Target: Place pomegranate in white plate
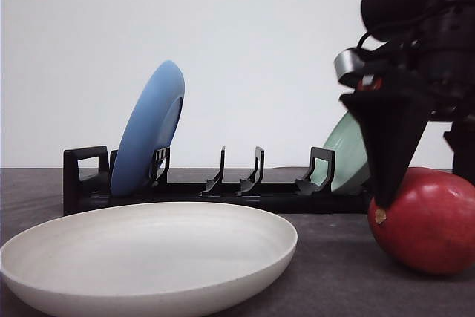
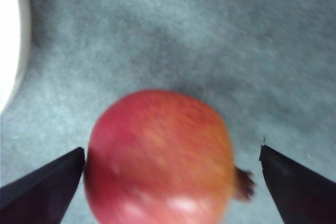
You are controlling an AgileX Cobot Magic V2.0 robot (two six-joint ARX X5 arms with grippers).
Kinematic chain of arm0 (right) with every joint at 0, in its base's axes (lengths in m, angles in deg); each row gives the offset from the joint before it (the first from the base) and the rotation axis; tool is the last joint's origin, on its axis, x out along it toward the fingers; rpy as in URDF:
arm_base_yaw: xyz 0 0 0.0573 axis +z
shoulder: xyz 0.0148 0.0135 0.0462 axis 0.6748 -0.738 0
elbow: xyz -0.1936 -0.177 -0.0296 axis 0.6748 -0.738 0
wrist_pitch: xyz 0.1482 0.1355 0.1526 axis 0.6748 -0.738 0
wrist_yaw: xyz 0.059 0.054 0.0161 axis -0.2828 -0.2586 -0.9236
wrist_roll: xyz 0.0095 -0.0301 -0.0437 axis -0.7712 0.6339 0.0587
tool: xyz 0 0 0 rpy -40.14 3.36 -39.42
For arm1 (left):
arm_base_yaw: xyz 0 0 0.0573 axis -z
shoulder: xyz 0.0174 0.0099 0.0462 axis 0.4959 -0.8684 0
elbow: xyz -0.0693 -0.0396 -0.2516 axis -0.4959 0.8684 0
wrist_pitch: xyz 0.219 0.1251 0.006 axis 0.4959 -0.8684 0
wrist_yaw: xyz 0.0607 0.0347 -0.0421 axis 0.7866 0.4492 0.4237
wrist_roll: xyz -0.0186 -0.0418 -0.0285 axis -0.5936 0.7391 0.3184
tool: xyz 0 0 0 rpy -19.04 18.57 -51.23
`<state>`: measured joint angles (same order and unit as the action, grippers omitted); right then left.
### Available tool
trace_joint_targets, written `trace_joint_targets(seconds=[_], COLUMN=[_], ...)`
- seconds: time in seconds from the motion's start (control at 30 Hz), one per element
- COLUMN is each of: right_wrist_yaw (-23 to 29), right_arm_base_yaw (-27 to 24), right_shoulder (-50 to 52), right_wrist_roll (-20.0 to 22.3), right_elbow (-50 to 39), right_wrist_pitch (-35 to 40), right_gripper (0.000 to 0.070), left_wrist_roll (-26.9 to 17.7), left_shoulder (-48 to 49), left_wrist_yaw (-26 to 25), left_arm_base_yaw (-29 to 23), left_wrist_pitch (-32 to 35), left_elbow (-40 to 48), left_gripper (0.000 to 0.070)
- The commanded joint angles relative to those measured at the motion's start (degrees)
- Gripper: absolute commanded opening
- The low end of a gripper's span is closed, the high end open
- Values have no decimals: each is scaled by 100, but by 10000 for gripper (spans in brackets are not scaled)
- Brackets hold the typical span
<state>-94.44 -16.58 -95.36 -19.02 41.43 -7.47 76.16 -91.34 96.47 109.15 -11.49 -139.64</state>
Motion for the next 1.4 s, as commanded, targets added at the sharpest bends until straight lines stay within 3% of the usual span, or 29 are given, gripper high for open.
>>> trace_joint_targets(seconds=[0.0, 0.33, 0.43, 0.57, 0.63, 0.97, 1.23, 1.37], right_wrist_yaw=[23, 174, 174, 188, 299, 275, 137, 121], right_arm_base_yaw=[96, 424, 440, 440, 440, 700, 1638, 2133], right_shoulder=[-157, -241, -243, -243, -243, -243, -569, -894], right_wrist_roll=[125, 136, 131, 96, 31, -206, -627, -790], right_elbow=[74, 74, 74, 74, 79, 971, 2151, 2306], right_wrist_pitch=[49, 37, -22, -18, -5, -224, -119, 334], right_gripper=[700, 698, 636, 488, 447, 448, 448, 448], left_wrist_roll=[53, 58, 64, 64, 71, 64, 44, 46], left_shoulder=[-9, -9, -9, -9, -9, -9, -9, -9], left_wrist_yaw=[9, 13, 13, 15, 15, 17, 256, 267], left_arm_base_yaw=[90, 90, 90, 90, 90, 90, 90, 90], left_wrist_pitch=[61, 59, 59, 61, 64, 84, 81, 74], left_elbow=[-33, -33, -33, -33, -33, -33, -33, -33], left_gripper=[556, 556, 556, 556, 556, 556, 556, 556])
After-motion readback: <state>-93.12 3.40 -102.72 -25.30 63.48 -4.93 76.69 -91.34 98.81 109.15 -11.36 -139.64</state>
